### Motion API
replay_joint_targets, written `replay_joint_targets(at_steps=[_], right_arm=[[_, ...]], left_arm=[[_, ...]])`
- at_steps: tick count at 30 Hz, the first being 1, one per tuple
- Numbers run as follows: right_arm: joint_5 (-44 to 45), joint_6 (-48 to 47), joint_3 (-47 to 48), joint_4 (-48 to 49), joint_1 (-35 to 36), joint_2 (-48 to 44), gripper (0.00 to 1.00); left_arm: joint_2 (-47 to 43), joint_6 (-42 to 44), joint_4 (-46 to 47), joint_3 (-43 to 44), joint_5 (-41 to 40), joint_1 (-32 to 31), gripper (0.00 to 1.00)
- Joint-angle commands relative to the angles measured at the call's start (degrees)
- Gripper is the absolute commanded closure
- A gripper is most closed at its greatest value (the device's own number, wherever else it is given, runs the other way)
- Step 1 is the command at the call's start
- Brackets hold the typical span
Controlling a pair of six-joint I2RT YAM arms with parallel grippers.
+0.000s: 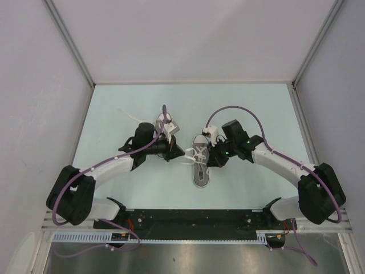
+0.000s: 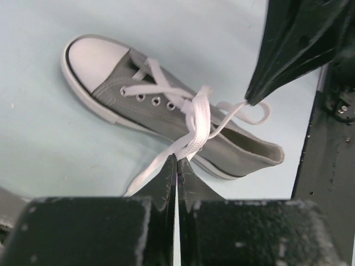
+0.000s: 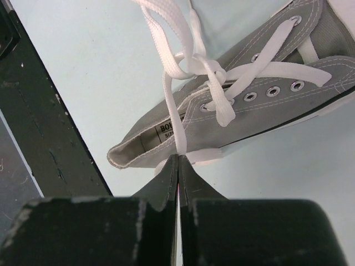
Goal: Tie the shoes
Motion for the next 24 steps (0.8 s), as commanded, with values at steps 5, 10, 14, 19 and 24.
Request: replay_joint_targets(at_steps=[5,10,14,19,24], right_arm=[[0.96,1.57,-0.05,2.35,-0.03,0.27,1.0],[0.96,1.75,-0.05,2.52,0.06,0.53,1.0],[0.79,2.27,-0.05,3.13,0.06,1.15,1.0],[0.61,3.33,-0.05,4.37,0.06,1.42,1.0],[0.52,3.15,-0.05,4.37,0.06,1.33,1.0]], left_arm=[[5.54,-3.11,-6.98,2.16,-6.17,0.43,1.0],[8.98,-5.31,-7.51,2.78,-6.96,0.43,1.0],[11.35,-6.19,-7.42,3.56,-6.87,0.34,1.0],[13.9,-6.55,-7.42,4.8,-5.64,0.34,0.93],[9.53,-4.88,-4.11,3.05,-1.0,0.95,0.73]])
